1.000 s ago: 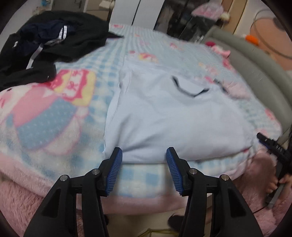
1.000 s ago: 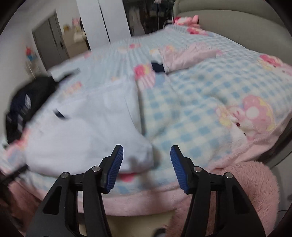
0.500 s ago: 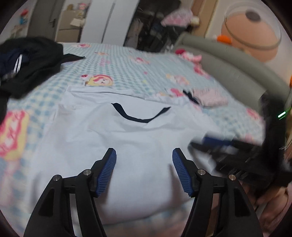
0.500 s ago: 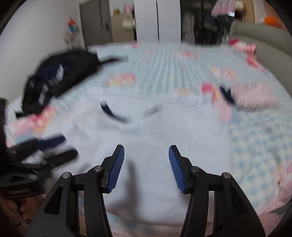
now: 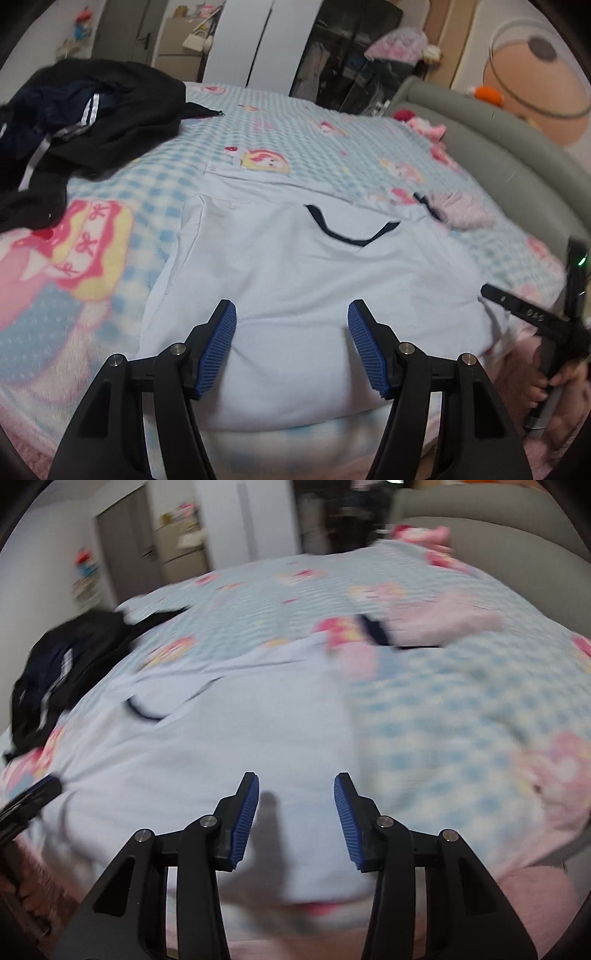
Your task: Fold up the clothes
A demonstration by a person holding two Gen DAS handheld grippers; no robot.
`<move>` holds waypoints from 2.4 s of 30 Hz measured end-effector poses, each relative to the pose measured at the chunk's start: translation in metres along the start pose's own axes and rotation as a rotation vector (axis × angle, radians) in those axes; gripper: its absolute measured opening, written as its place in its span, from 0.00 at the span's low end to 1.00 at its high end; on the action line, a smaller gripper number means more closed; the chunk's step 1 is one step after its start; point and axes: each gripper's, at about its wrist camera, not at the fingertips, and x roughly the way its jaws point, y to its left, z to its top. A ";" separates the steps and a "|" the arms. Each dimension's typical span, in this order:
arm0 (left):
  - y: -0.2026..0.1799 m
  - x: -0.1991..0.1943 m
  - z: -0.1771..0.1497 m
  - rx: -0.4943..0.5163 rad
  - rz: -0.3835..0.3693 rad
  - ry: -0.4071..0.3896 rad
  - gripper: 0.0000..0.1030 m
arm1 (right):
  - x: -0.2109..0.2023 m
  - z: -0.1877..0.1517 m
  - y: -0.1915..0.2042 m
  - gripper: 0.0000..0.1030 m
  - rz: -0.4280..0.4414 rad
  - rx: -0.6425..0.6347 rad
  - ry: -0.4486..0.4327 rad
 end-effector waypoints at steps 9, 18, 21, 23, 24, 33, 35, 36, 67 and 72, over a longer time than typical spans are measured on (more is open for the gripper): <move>-0.026 0.016 -0.013 0.126 0.121 0.063 0.61 | 0.000 -0.026 0.037 0.41 0.050 -0.135 0.078; 0.052 -0.027 -0.012 -0.148 0.148 0.005 0.58 | -0.017 -0.022 -0.064 0.50 -0.113 0.221 0.077; 0.041 -0.038 -0.017 -0.096 0.117 -0.016 0.60 | -0.033 -0.026 -0.063 0.50 -0.096 0.210 0.040; 0.021 -0.042 -0.021 0.003 0.102 -0.019 0.60 | -0.039 -0.032 -0.057 0.50 -0.070 0.181 0.047; 0.013 -0.042 -0.023 0.029 0.081 -0.018 0.60 | -0.041 -0.036 -0.053 0.50 -0.056 0.164 0.054; -0.005 -0.007 -0.028 0.056 0.108 0.089 0.60 | -0.007 -0.043 -0.026 0.51 -0.111 0.026 0.123; -0.003 -0.010 -0.027 0.053 0.129 0.085 0.60 | -0.008 -0.045 -0.040 0.51 -0.135 0.088 0.144; -0.001 -0.012 -0.025 0.043 0.132 0.078 0.60 | -0.012 -0.045 -0.043 0.52 -0.159 0.097 0.137; -0.009 0.116 0.089 0.151 0.060 0.130 0.61 | 0.110 0.033 -0.003 0.51 -0.085 -0.175 0.020; 0.020 0.136 0.073 0.087 0.131 0.203 0.61 | 0.106 0.035 -0.006 0.50 -0.097 -0.168 0.016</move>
